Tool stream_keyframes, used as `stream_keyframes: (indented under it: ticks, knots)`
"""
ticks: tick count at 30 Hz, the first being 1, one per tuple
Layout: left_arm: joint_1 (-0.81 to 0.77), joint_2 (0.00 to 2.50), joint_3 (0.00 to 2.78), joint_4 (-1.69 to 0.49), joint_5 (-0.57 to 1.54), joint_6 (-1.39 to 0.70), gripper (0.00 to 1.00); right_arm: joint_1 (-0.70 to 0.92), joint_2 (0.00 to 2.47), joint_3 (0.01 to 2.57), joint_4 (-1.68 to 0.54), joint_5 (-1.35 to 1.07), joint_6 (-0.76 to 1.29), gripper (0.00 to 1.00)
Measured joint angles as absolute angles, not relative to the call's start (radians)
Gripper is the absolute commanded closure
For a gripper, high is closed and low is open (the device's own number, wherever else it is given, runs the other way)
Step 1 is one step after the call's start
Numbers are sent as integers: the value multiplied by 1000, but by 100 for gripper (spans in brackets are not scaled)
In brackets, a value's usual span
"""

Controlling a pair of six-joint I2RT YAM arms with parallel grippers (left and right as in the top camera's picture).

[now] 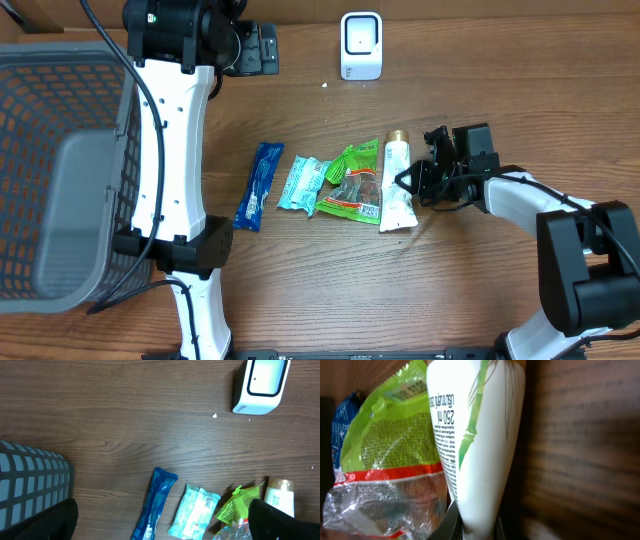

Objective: Scan the item barcode
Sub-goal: 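Grasp the white tube and lift it upright with the right gripper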

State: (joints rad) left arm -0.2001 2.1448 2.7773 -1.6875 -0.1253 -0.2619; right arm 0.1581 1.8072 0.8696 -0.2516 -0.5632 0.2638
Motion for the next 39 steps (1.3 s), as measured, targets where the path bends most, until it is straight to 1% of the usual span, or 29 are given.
stream_keyframes:
  ticks: [3,7,10,16,21,29,33,39]
  knots:
    - [-200,2145,2777,-1688,-125,-262,0,131,1807,921,-418,-600,249,92]
    - [-200,2145,2777,-1688,-125,-262,0,90,1808,1005,-656,-622,179,96]
    - [-200,2145,2777,-1688,-125,-262,0,77,1808,1096,-824,-613,131,96]
    - [-200,2145,2777,-1688,-125,-262,0,88,1770,1312,-1012,-613,55,96]
    - [-200,2145,2777,-1687,-125,-262,0,96,1685,1432,-1040,-702,36,96]
    - [-200,2145,2777,-1688,-125,-262,0,100,1623,1459,-1003,-925,33,96]
    - [-200,2145,2777,-1687,-125,-262,0,101,1623,1459,-928,-987,61,96]
    - [-200,2145,2777,-1687,-125,-262,0,101,1623,1459,-836,-1017,122,96]
